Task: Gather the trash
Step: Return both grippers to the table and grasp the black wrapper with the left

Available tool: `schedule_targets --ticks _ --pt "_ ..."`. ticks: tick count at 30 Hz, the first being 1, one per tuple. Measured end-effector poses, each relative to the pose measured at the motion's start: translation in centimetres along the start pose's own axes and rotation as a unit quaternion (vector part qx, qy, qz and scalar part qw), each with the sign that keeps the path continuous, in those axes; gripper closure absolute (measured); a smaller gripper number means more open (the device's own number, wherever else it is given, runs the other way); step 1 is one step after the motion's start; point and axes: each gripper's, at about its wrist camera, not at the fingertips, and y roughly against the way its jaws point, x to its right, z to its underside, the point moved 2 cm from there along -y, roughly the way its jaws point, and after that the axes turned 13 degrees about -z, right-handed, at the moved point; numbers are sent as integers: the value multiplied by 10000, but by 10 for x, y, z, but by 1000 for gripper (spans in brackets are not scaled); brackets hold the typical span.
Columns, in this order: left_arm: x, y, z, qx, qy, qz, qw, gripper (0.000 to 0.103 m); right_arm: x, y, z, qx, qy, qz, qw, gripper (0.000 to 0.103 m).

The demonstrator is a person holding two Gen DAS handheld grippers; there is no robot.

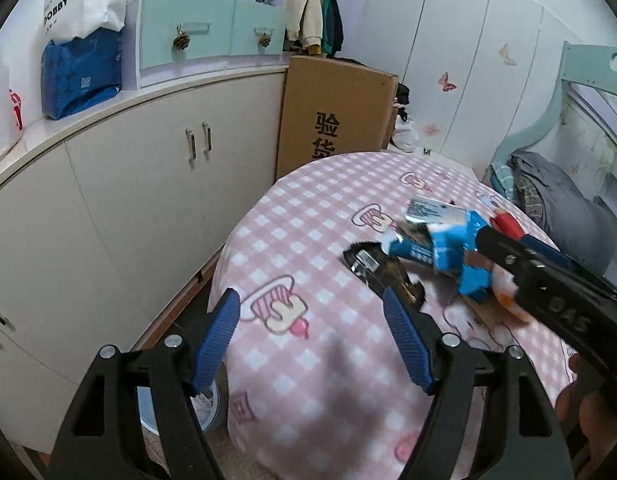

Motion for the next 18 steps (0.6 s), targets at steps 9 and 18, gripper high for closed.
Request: schedule_targets --ticks 9,18 --pt "27 -28 -3 -247 -193 499 9983 30 25 -35 3 -492 -93 129 9987 82" --pt "64 -53 -2 -659 -501 686 9942 31 20 -10 3 11 -43 -196 9998 99"
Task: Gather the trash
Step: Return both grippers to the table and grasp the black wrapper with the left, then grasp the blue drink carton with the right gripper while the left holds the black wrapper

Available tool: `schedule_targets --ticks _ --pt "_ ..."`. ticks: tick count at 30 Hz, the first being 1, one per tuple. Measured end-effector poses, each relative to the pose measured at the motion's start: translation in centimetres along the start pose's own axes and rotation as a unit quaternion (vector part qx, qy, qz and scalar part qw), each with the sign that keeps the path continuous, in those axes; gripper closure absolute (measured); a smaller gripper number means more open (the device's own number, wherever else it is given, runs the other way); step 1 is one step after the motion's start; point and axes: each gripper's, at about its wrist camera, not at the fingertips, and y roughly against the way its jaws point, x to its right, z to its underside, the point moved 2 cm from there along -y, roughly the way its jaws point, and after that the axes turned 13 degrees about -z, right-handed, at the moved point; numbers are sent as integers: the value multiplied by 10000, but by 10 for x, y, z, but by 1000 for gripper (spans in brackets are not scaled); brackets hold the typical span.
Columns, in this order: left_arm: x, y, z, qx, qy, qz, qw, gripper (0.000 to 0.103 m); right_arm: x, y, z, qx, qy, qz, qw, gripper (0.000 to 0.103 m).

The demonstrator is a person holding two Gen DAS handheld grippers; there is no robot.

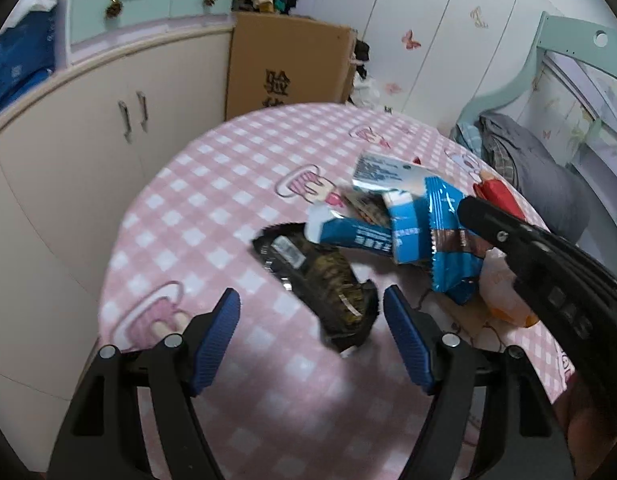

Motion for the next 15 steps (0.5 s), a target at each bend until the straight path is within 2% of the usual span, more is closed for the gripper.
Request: schedule_targets --ticks 2,4,5,9,12,13,14,15 --pt "4 -3 -2 -39 -53 -74 10000 38 -1 5 -1 103 -3 -106 9999 99" --pt "5 -4 -3 -65 -31 98 9999 71 -3 8 -2 161 -18 -175 9997 99" --pt "6 -4 -3 -111 12 311 9995 74 -4 10 -3 186 -22 -235 9995 99" --pt "2 0 -1 -53 53 289 9996 89 -2 14 -7 270 -102 -199 9994 99" --pt "-6 6 2 3 138 173 9998 90 4 8 -7 153 -216 -112 9996 95" --pt "-11 8 2 32 181 172 9997 90 5 5 -6 107 -240 -94 9996 89" --pt "-17 11 4 71 253 189 9995 90 6 0 -6 2 -258 -51 9997 68" --pt "-23 13 4 97 326 182 9993 90 6 -3 -6 -8 -271 -47 9996 42"
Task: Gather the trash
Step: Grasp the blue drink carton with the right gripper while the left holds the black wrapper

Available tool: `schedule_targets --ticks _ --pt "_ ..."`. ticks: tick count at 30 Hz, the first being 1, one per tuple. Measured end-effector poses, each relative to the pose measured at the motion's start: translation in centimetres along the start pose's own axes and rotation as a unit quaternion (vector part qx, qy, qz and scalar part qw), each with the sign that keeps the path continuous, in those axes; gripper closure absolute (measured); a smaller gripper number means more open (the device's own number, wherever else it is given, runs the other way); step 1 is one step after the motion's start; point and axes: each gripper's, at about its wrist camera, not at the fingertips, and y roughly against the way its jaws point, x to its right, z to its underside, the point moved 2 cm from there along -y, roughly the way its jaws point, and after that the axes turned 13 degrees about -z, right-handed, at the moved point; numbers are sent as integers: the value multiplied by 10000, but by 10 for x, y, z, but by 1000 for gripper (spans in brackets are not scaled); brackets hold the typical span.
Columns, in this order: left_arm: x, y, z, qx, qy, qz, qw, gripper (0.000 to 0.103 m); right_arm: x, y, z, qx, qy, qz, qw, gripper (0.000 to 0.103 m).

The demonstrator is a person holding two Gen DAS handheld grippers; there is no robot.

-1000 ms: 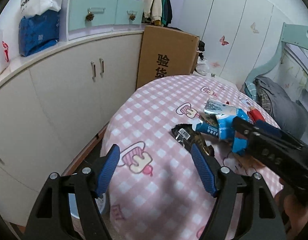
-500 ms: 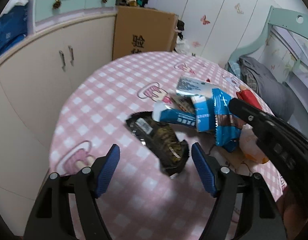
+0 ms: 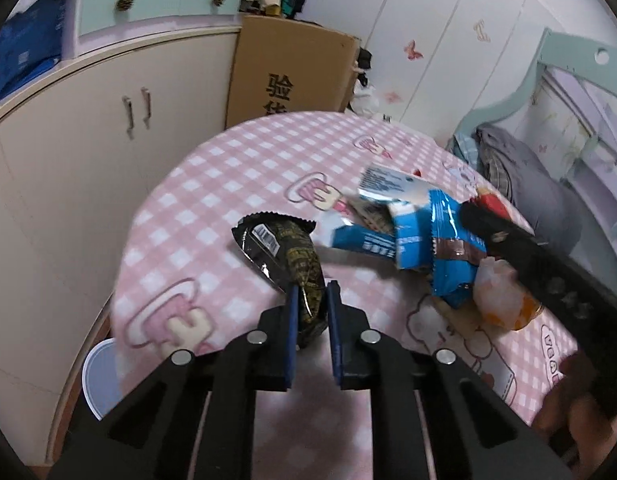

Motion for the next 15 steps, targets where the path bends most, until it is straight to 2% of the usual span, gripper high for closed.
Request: schedule_targets --ticks 4,7,8,9,10,13,15 --pt "-22 10 -5 227 256 -178 9993 90 -4 -10 -2 -18 100 165 9998 42" --pt "-31 11 -10 293 340 -202 9988 90 -3 -23 -5 -180 155 452 9987 42" --pt "-32 11 -10 284 338 -189 9988 90 -1 -26 -6 -236 144 489 9984 45" --pt "-32 9 -10 271 330 -171 9989 90 2 -30 -5 -308 83 468 9984 60" --pt "-32 8 -10 261 316 -154 9990 90 4 -33 -4 -352 43 466 9983 70" --pt "-30 7 -6 231 307 -82 9992 90 8 -32 -2 -377 5 415 9984 74" --pt "-29 6 -5 205 300 -44 9993 90 8 -31 -1 -359 34 420 9985 80"
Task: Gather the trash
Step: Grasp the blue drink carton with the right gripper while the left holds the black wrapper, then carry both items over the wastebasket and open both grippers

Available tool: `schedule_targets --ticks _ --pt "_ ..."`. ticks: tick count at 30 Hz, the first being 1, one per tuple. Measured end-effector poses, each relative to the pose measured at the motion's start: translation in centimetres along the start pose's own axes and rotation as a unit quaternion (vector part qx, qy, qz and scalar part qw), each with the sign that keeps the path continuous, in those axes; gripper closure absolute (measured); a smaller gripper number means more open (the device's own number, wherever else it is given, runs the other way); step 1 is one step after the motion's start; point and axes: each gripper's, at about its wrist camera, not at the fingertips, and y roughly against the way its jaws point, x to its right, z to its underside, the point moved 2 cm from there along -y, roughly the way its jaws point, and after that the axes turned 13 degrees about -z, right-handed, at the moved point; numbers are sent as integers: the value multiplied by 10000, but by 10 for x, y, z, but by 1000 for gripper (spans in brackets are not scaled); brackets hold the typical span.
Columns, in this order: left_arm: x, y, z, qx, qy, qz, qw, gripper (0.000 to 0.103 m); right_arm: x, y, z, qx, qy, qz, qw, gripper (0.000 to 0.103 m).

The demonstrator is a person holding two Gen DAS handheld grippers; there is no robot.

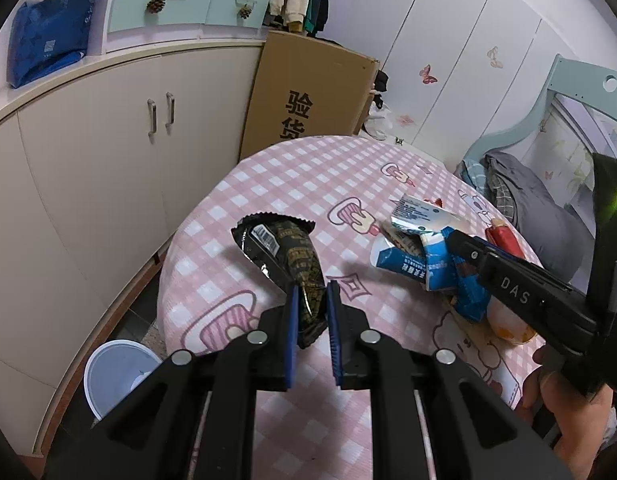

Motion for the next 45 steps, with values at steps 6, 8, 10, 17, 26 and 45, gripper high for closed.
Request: schedule_targets --ticks 6,8,10,17,26,45 --pt "-4 4 1 10 -3 64 10000 90 -5 13 0 226 86 -109 9996 92" --pt "-8 8 0 32 38 114 9999 90 -10 23 -2 412 113 -323 9986 93" --pt "-12 12 -1 67 72 148 9998 90 -18 32 -5 563 154 -484 9971 94" --pt "-32 44 -2 325 198 203 9991 90 -63 66 -15 926 354 -1251 9872 94" --pt "-91 76 17 453 500 -92 9977 90 -154 55 11 567 738 -2111 9730 94" --pt "-287 -18 117 -940 1629 -1430 9717 90 -303 -116 136 -1163 1024 -2714 9499 93"
